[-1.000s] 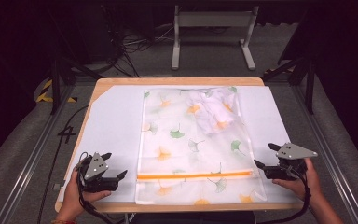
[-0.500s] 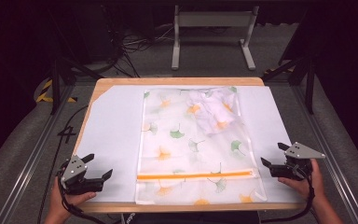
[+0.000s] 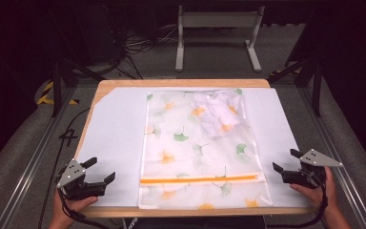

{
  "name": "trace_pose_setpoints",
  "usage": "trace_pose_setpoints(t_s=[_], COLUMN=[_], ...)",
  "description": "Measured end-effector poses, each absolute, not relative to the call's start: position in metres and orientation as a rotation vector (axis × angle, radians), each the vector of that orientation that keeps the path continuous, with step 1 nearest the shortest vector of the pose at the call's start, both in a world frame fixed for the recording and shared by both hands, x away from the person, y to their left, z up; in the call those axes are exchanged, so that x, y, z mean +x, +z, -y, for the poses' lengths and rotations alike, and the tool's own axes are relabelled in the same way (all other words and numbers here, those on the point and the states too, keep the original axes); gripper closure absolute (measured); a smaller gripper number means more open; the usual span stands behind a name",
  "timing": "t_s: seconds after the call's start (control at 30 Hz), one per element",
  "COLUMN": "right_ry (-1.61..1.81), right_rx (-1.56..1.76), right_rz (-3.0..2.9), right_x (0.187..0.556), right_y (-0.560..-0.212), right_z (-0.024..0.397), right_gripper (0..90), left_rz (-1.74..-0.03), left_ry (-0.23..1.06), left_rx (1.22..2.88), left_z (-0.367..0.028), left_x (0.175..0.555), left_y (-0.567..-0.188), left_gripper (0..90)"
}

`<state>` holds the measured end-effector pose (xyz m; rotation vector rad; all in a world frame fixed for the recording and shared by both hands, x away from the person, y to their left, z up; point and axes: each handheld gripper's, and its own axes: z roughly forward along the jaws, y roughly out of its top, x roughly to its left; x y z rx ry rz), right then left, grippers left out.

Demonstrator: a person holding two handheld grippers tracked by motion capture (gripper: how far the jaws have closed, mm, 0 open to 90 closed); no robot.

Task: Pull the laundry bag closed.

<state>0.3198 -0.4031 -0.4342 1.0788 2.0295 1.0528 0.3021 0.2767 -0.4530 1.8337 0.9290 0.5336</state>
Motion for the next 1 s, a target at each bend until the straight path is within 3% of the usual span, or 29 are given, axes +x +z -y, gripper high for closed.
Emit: trace_pose_setpoints(t_s=[1.0], right_ry=[1.012], right_rx=[1.064], right_rz=[-2.050], right_x=[0.3235], right_y=[-0.4379], right_z=[0.3977], right_gripper=[14.8], left_rz=[-0.944], left_ry=[0.528], left_rx=[1.848], left_z=[-0.2755], left_x=[0.3036], left_y=[-0.4546], left_gripper=[10.8])
